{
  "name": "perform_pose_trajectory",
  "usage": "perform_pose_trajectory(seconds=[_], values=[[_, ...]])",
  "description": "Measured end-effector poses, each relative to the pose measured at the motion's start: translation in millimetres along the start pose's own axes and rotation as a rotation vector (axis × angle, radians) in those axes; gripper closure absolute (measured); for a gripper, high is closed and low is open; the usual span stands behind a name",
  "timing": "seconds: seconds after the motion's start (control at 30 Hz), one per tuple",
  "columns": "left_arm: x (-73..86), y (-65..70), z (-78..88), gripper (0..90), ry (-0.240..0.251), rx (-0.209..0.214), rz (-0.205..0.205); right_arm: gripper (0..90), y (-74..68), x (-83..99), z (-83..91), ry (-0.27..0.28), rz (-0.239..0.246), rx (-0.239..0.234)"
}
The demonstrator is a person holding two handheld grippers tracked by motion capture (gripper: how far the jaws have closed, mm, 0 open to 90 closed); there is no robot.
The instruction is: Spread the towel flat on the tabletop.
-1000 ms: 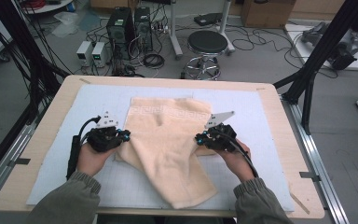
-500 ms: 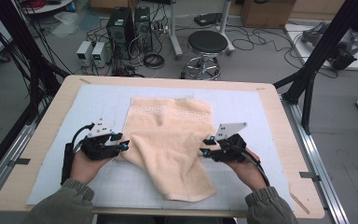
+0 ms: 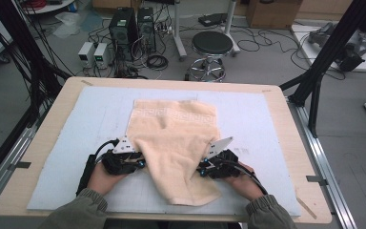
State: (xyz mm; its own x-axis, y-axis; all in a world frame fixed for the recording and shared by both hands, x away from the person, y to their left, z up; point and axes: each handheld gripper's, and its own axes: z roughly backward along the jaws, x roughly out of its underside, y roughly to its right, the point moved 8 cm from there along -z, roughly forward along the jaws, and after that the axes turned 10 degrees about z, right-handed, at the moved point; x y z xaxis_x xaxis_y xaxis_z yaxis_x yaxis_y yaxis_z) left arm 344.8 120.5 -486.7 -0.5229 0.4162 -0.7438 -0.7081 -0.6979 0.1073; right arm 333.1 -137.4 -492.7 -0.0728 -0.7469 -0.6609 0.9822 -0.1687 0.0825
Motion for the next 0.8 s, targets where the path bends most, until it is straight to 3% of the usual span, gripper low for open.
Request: perform_pose_trajectory(seconds=[0.1, 0.23, 0.4, 0.5, 0.6, 0.63, 0.7, 0.8], values=[[-0.7, 2.0, 4.4, 79.4, 0.001, -0.004, 0.001, 86.0, -2.1, 0.6, 0.8, 0.001, 0.005, -0.016], [-3.0, 7.5, 23.5, 82.1, 0.028, 0.012, 0.005, 86.7, -9.5, 1.8, 6.8, 0.001, -0.01, -0.048], [0.4, 16.7, 66.1, 82.2, 0.072, 0.018, -0.021, 86.7, -36.7, 1.2, 30.9, 0.017, 0.022, -0.049], [0.4, 23.7, 93.5, 82.4, 0.099, 0.023, -0.023, 86.7, -54.9, -5.3, 46.9, 0.059, 0.042, -0.058], [-0.3, 34.2, 118.5, 82.5, 0.112, 0.033, -0.062, 85.6, -79.5, -16.8, 62.6, 0.109, 0.09, -0.093], [-0.3, 36.5, 122.3, 82.4, 0.115, 0.041, -0.065, 82.7, -89.1, -22.2, 68.9, 0.139, 0.114, -0.11], [0.1, 38.9, 126.2, 80.2, 0.117, 0.067, -0.071, 75.5, -93.5, -27.9, 75.0, 0.164, 0.138, -0.097], [6.8, 34.2, 112.3, 67.6, 0.112, 0.096, -0.048, 69.8, -81.9, -26.6, 73.3, 0.131, 0.134, -0.048]])
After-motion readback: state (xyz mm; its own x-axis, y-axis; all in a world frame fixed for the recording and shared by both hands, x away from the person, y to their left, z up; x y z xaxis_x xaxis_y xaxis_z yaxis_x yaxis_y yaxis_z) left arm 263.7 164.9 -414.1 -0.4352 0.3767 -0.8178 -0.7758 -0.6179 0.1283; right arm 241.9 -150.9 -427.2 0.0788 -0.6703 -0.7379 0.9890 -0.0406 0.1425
